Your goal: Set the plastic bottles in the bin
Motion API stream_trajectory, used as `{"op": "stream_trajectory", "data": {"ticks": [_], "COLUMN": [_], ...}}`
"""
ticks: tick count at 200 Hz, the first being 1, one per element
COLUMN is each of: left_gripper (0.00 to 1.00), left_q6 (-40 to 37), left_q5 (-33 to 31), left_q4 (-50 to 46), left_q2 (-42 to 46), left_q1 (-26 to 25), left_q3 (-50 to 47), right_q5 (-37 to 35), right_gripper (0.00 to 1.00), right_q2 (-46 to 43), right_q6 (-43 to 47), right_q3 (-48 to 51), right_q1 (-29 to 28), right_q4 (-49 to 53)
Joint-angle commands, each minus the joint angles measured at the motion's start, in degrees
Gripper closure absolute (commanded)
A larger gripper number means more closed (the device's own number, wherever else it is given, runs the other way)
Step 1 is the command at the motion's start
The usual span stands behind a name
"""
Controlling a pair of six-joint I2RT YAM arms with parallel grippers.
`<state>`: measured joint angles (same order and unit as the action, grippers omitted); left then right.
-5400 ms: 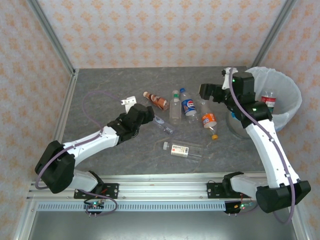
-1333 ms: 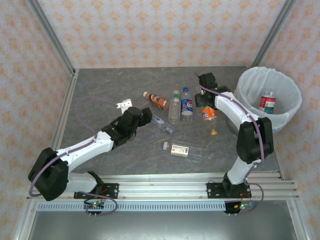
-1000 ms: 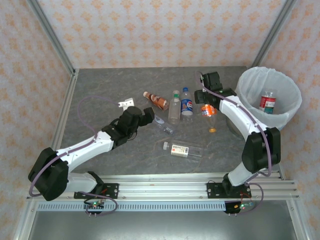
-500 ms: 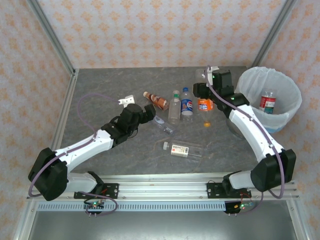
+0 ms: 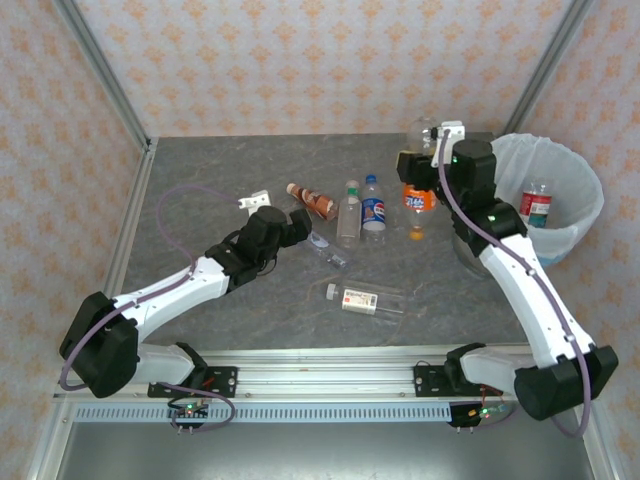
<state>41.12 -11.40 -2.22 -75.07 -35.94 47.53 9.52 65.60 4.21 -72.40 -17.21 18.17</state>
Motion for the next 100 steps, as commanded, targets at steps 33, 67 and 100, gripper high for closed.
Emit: {"op": "stream_trajectory", "data": {"ticks": [33,67,100], "left_gripper": [0.00,0.00,0.00], "left_q6": [1.1,1.4,1.6], "left_q5": [-3.1,-3.3,-4.0], "left_q4": [-2.1,-2.8,-3.1], "left_q2": [-0.6,-1.0,-0.7], "left_q1": [0.5,0.6,0.5], "left_q3": [1.1,1.4,1.1], "right_q5": [-6.8,-6.1,-7.8], "right_gripper": [1.00,1.00,1.00], "right_q2": [-4.8,-5.1,-5.4], "right_q6": [-1.5,-2.1,-0.2], "right_q3": [-4.9,-9.0,-13.2], "right_q1": [4.4,10.0,16.0], "right_q4": [-2.0,1.5,5.2]}}
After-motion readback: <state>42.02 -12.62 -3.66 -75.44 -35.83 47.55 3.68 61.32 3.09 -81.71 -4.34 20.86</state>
